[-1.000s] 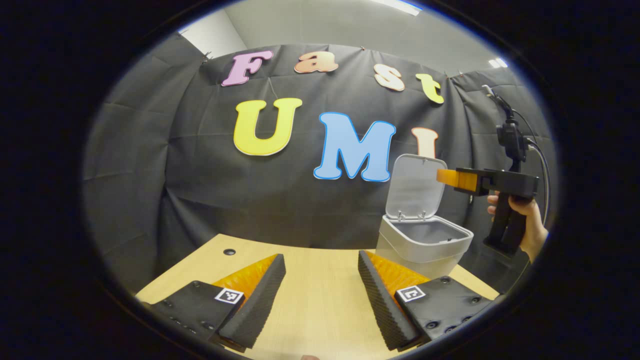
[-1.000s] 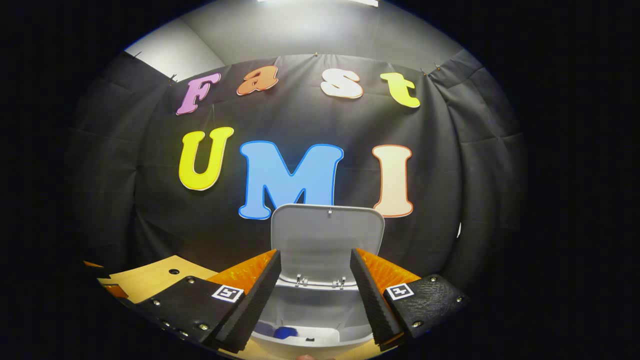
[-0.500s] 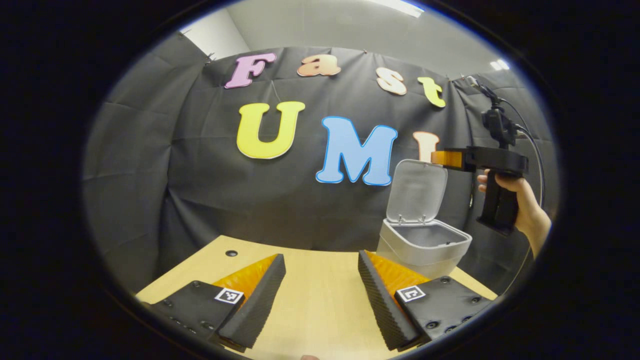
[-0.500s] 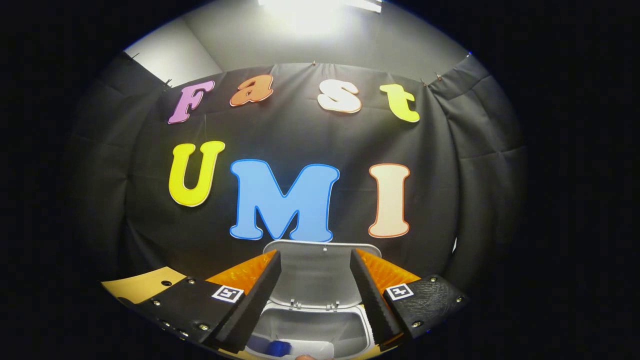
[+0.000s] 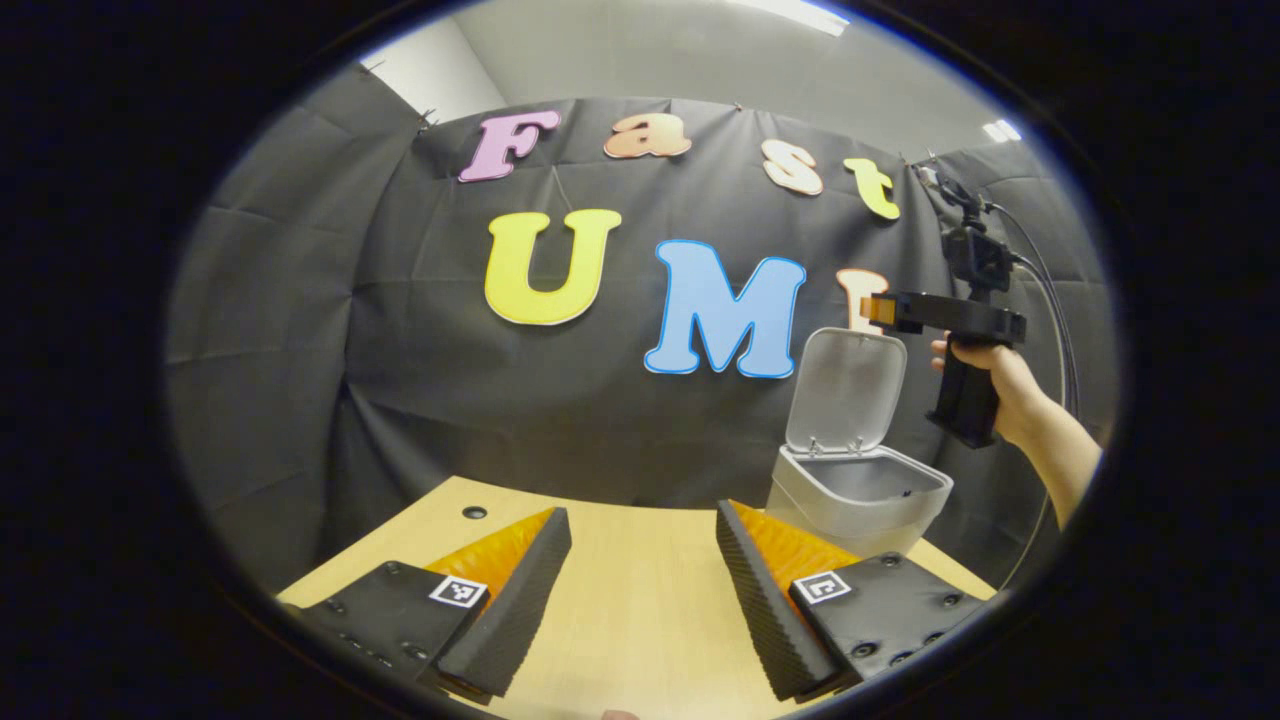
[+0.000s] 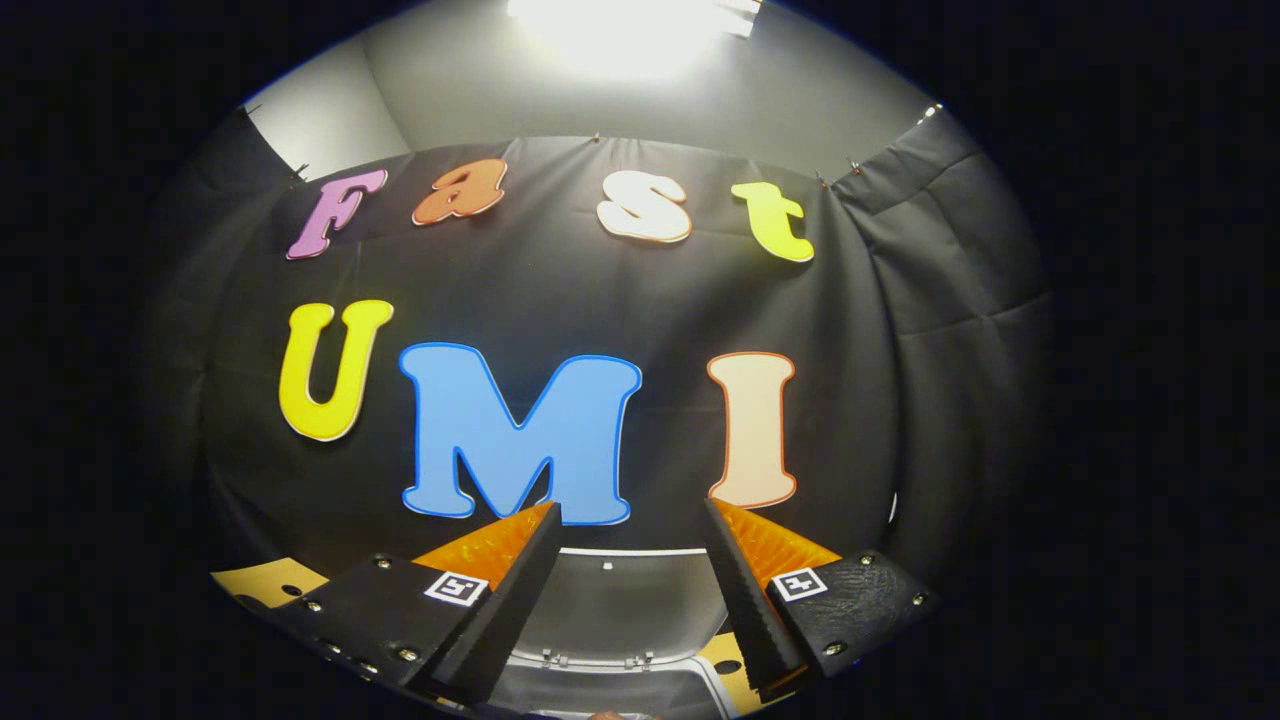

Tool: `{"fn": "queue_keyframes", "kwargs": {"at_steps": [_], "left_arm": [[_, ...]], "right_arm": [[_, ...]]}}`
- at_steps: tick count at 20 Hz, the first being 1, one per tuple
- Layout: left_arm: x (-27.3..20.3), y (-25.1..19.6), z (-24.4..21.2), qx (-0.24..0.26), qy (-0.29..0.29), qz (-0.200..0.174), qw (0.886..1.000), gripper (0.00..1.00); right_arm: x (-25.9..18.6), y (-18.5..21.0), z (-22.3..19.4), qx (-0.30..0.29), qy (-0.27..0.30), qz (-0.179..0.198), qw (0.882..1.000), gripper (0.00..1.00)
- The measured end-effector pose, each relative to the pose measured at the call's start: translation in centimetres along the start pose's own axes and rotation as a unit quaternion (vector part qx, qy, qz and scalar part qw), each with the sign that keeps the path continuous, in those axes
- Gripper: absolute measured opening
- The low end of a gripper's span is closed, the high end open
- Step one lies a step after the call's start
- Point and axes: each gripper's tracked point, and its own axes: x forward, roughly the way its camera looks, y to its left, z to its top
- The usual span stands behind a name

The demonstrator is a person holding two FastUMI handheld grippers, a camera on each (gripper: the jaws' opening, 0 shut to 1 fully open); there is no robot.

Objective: Press the lid of the desktop garbage bin to open it, pick up the crumpled paper on the desktop and throw it into the bin, then pick up the pop can on the desktop and drop it into the bin, and finally close the garbage bin lid.

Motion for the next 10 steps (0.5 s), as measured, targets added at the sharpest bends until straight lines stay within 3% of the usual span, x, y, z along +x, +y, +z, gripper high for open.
{"fn": "queue_keyframes", "kwargs": {"at_steps": [4, 10], "left_arm": [[0.7, 0.4, 0.1, 0.004, 0.000, -0.003, 1.000, 0.96], [2.0, 0.2, 0.0, -0.005, 0.002, -0.008, 1.000, 0.95]], "right_arm": [[2.0, -0.4, -0.7, 0.007, 0.010, -0.008, 1.000, 0.88], [3.5, 1.3, -0.6, 0.021, 0.017, 0.019, 0.999, 0.88]]}}
